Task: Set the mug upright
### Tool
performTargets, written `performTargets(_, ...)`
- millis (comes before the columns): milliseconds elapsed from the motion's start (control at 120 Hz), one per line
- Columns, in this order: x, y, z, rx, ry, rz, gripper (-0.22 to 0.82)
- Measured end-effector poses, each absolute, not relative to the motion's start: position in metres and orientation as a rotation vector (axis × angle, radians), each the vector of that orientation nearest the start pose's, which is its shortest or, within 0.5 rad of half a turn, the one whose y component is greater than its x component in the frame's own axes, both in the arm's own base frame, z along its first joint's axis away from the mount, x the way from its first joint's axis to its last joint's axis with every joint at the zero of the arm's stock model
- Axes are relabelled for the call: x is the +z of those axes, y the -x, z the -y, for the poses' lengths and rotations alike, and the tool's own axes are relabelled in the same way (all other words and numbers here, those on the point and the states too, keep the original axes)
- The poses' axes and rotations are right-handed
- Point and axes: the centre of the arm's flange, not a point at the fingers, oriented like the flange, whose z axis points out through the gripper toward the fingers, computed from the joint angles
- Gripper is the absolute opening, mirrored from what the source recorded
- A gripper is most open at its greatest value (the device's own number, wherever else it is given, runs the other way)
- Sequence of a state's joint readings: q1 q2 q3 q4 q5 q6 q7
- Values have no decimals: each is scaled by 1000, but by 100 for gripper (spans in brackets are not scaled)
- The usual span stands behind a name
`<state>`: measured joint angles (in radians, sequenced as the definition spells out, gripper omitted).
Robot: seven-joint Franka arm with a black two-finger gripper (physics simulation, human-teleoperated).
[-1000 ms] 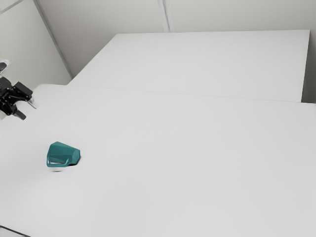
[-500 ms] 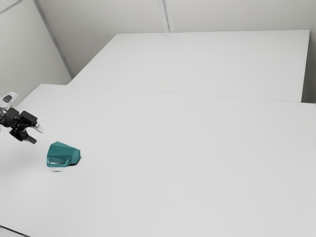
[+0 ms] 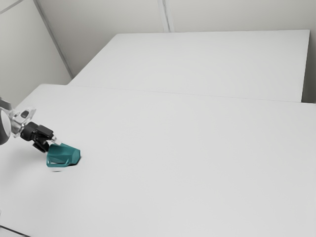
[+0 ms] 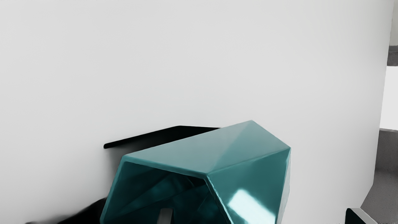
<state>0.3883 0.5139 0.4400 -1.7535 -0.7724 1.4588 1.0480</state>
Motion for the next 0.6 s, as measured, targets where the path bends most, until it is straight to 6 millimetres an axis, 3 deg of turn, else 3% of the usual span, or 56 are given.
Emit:
performTargets(100, 278, -462, -351, 41, -2212, -17, 57)
performTargets(250, 284, -464, -348, 71, -2188, 23, 19)
performTargets(350, 289, -466, -347, 91, -2174, 49, 2)
performTargets(600, 309, -474, -334, 143, -2138, 125, -13)
